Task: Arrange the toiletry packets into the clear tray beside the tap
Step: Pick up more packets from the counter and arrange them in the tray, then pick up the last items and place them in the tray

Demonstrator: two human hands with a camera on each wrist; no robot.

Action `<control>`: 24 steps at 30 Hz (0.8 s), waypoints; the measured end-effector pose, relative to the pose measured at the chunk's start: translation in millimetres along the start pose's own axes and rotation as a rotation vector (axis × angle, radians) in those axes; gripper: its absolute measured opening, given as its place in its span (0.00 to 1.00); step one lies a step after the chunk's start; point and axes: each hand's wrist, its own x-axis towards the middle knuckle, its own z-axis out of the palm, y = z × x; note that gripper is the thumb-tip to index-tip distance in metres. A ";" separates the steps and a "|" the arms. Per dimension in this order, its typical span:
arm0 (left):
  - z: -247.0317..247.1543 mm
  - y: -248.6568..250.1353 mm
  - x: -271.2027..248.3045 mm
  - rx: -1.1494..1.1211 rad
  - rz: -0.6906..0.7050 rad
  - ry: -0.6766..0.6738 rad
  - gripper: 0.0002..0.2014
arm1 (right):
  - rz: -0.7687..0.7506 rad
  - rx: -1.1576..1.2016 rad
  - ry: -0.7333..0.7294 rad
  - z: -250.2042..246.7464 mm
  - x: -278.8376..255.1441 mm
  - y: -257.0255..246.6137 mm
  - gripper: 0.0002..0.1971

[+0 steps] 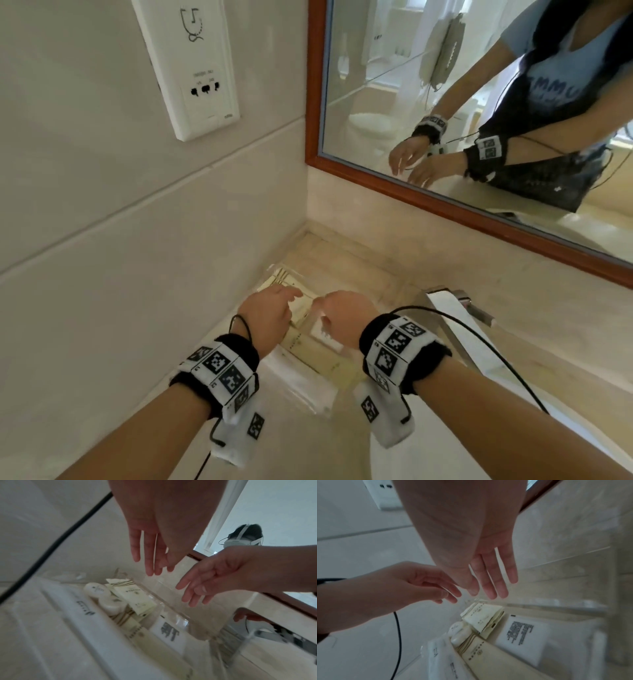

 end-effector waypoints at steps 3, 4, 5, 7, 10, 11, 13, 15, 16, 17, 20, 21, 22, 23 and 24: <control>2.1 29.0 -14.1 -0.004 0.043 0.040 0.17 | 0.049 -0.014 0.081 1.5 -33.2 13.1 0.18; 3.1 40.3 -19.1 0.003 0.060 0.040 0.16 | 0.067 -0.018 0.100 2.7 -46.5 18.1 0.17; 4.8 52.2 -23.8 0.005 0.075 0.037 0.15 | 0.089 -0.020 0.117 3.9 -61.0 23.5 0.17; 9.0 77.3 -32.5 0.013 0.107 0.024 0.13 | 0.144 -0.004 0.151 7.9 -90.9 36.0 0.17; 20.5 116.9 -43.5 0.034 0.170 -0.020 0.12 | 0.214 0.009 0.179 16.8 -138.5 56.9 0.16; 25.0 130.8 -46.9 0.038 0.193 -0.034 0.13 | 0.236 0.010 0.180 20.7 -154.3 63.7 0.16; 35.6 158.8 -54.1 0.051 0.239 -0.056 0.14 | 0.282 0.028 0.182 29.4 -186.8 76.4 0.17; 48.4 187.0 -61.2 0.061 0.288 -0.077 0.14 | 0.332 0.067 0.202 40.7 -219.5 89.0 0.18; 55.6 201.3 -65.0 0.061 0.310 -0.081 0.14 | 0.357 0.082 0.215 47.0 -235.7 95.2 0.17; 63.4 215.3 -68.7 0.061 0.334 -0.085 0.14 | 0.382 0.092 0.224 53.6 -251.8 101.3 0.17; 87.9 260.1 -80.2 0.060 0.425 -0.109 0.12 | 0.466 0.126 0.230 73.5 -302.1 118.3 0.17; 96.9 276.2 -84.5 0.058 0.461 -0.121 0.12 | 0.500 0.141 0.235 80.2 -319.2 124.1 0.18; 105.9 292.0 -88.9 0.056 0.495 -0.141 0.12 | 0.532 0.155 0.245 87.2 -335.9 129.8 0.18; 115.4 307.9 -94.0 0.052 0.527 -0.167 0.12 | 0.566 0.167 0.249 95.3 -352.0 135.4 0.18; 125.5 323.7 -99.4 0.052 0.557 -0.198 0.12 | 0.601 0.179 0.249 104.2 -368.0 140.7 0.18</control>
